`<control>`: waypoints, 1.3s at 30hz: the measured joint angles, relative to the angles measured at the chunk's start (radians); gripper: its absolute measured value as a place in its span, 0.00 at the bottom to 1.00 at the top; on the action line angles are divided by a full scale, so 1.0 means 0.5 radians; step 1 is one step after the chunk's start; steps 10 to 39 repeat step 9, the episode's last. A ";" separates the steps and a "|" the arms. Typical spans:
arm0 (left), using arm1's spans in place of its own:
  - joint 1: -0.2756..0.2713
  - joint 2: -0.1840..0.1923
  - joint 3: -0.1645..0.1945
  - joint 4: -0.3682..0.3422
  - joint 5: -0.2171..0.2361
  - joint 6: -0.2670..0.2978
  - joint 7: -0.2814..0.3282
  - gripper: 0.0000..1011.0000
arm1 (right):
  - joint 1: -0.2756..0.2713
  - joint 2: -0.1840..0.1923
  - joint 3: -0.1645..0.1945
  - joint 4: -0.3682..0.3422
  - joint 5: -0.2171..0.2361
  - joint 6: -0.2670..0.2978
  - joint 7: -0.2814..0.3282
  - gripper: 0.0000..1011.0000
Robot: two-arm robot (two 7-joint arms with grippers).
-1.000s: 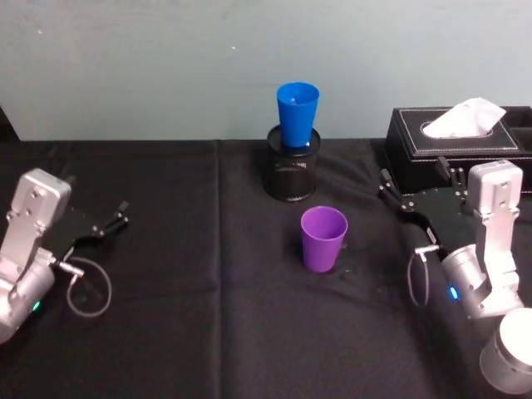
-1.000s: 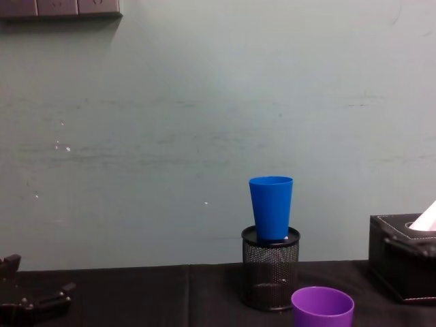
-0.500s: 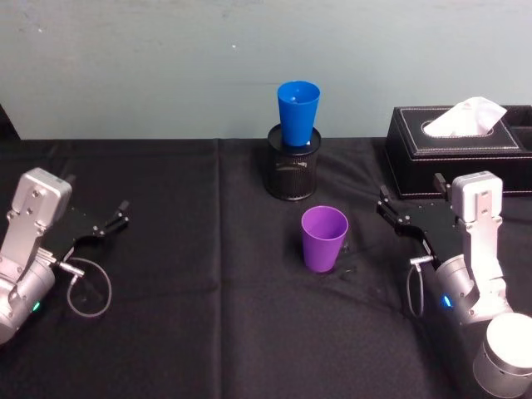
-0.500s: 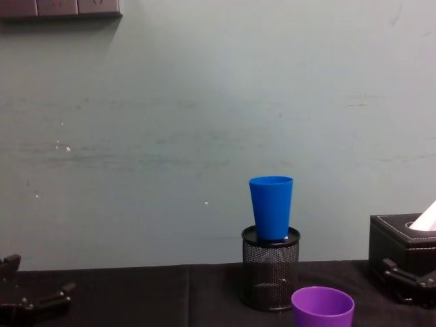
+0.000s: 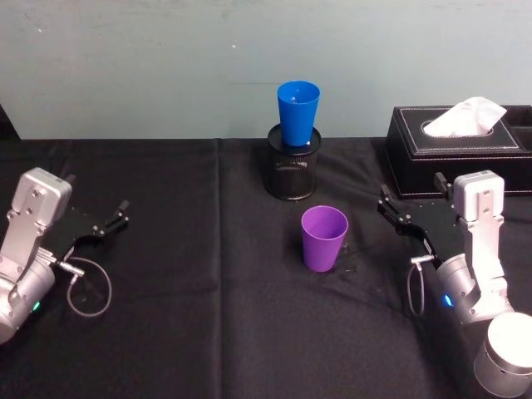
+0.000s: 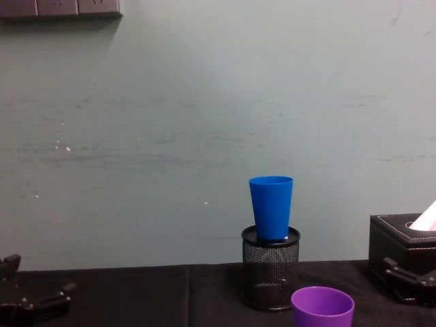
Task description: Pick up one cup with a gripper and tap it against the other cup.
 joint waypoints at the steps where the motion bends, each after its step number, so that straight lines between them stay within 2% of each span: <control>1: 0.000 0.000 0.000 0.000 0.000 0.000 0.000 0.99 | 0.000 0.000 0.000 0.000 0.000 0.000 0.000 0.99; 39: 0.000 0.000 0.000 0.000 0.000 0.000 0.000 0.99 | 0.000 0.002 0.000 -0.002 0.002 -0.001 0.003 0.99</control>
